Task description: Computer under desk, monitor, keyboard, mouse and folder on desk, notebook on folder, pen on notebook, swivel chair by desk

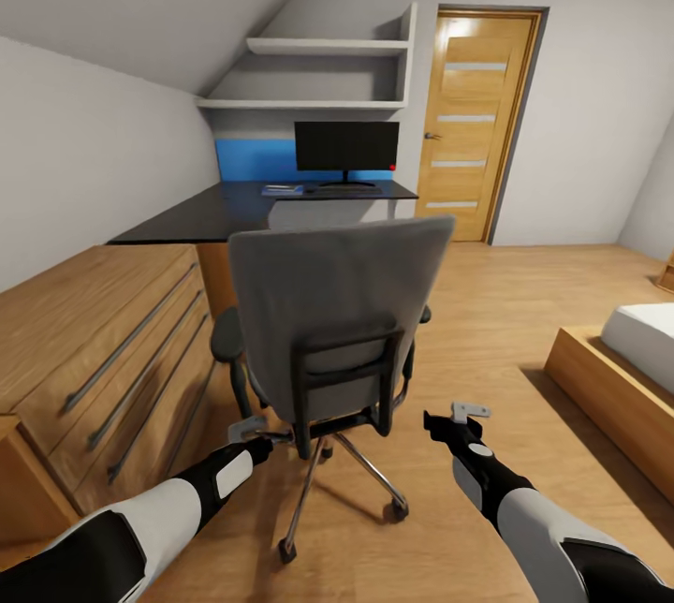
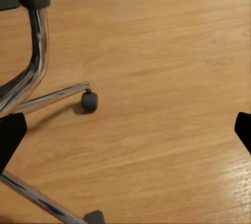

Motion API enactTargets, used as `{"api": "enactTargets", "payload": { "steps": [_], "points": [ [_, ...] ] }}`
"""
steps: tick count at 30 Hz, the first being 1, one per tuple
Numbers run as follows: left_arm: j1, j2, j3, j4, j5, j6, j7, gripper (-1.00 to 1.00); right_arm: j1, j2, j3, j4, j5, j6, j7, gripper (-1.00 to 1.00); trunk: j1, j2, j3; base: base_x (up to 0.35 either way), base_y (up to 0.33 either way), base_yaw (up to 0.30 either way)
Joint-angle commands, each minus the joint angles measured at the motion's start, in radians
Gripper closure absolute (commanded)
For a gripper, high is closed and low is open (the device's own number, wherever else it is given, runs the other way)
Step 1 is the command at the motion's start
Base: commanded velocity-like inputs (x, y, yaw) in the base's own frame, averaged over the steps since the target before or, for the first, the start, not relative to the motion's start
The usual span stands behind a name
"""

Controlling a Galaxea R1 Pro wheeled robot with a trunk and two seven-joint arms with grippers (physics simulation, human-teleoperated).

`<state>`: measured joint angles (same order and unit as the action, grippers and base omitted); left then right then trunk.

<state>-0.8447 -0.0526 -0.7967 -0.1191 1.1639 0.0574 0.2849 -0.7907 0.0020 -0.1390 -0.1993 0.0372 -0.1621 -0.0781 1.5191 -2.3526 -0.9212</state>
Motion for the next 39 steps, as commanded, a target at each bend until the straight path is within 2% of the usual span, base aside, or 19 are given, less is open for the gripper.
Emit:
{"api": "enactTargets", "payload": {
  "steps": [1, 20, 25, 39],
  "points": [
    [-0.001, 0.000, -0.007, -0.002, 0.003, 0.004, 0.007, -1.00, -0.001, 0.000, -0.004, 0.001, 0.004, -0.004, -0.001, -1.00, 0.000, 0.000, -0.001, 0.317, 0.000, 0.000],
    [-0.001, 0.001, -0.009, -0.002, 0.002, -0.009, 0.008, -1.00, -0.001, 0.000, -0.004, 0.001, 0.004, -0.004, -0.002, -1.00, 0.000, 0.000, -0.001, 0.320, 0.000, 0.000],
    [-0.001, -0.001, -0.010, -0.002, -0.038, -0.026, 0.011, -1.00, -0.001, -0.002, -0.004, 0.001, 0.004, -0.004, -0.002, -1.00, 0.000, 0.000, -0.001, 0.320, -0.091, 0.000],
    [-0.001, -0.001, -0.010, -0.002, -0.043, -0.027, 0.011, -1.00, -0.001, -0.002, -0.004, 0.001, 0.004, -0.004, -0.001, -1.00, 0.000, 0.000, -0.001, 0.318, -0.138, 0.000]
  ]
}}
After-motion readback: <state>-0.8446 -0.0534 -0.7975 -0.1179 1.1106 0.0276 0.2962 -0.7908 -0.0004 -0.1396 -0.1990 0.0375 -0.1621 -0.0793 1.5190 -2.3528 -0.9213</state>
